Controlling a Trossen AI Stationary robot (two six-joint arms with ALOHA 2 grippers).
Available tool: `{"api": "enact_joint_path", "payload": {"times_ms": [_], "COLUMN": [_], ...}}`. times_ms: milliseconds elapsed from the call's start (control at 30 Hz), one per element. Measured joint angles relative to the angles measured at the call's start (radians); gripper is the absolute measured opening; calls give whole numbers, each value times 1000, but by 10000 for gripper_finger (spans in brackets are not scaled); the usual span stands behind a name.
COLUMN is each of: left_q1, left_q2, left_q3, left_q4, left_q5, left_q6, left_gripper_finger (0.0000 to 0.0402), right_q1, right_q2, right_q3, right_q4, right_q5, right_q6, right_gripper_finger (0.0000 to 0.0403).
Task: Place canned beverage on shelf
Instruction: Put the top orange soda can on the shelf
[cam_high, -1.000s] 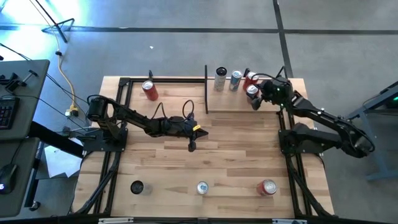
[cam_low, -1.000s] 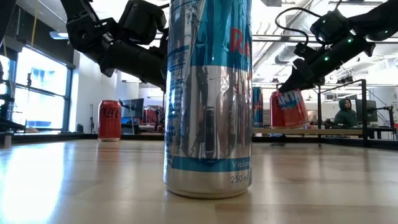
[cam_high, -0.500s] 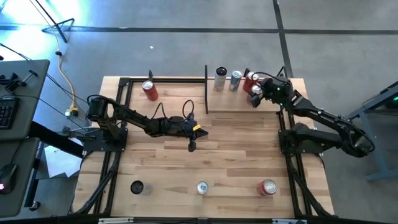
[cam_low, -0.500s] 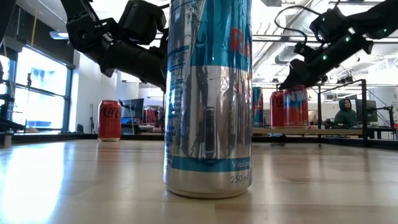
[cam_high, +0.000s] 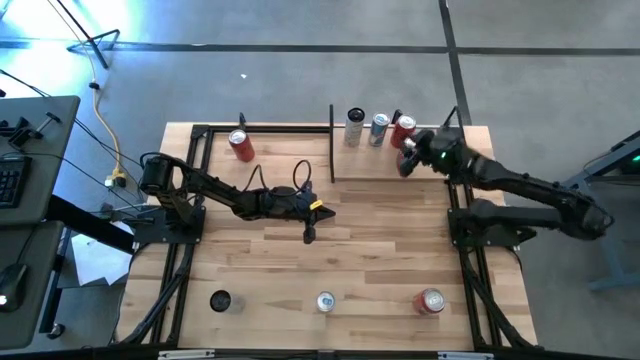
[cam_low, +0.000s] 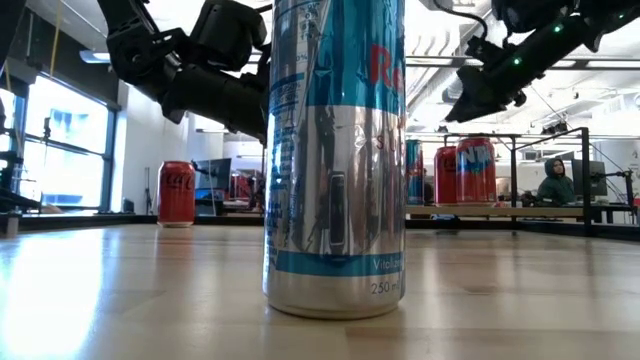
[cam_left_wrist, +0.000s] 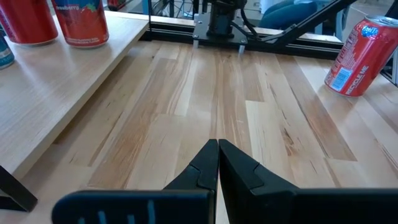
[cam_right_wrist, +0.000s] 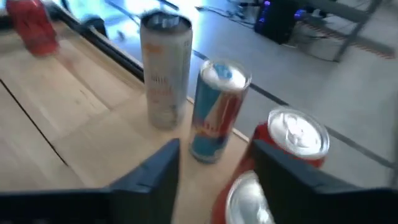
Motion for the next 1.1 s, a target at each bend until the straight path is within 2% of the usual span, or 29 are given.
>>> {"api": "enact_joint_path", "payload": {"times_ms": [67, 167, 233, 400, 633, 800, 1100], "left_q1": [0, 0, 0, 0, 0, 0, 0], "left_q2": [0, 0, 0, 0, 0, 0, 0], "left_q3": [0, 0, 0, 0, 0, 0, 0], "left_q4": [0, 0, 0, 2, 0, 0, -1], "left_q5": [0, 0, 0, 0, -1, 0, -1], "left_q6": [0, 0, 0, 0, 0, 0, 0], "left_gripper_finger": [3, 3, 3, 3, 3, 3, 3], "right_q1": [100, 218, 269, 264, 168, 116, 15], "right_q2": [5, 11, 23, 75, 133, 123, 76], "right_q3": [-13, -31, -47, -71, -73, -73, -73], "right_q4": [1, 17, 23, 15, -14, -77, -120], "right_q5": [123, 220, 270, 297, 284, 281, 283], "right_q6": [34, 99, 122, 175, 205, 214, 124], "right_gripper_finger": [110, 30, 9, 28, 3, 4, 0]}}
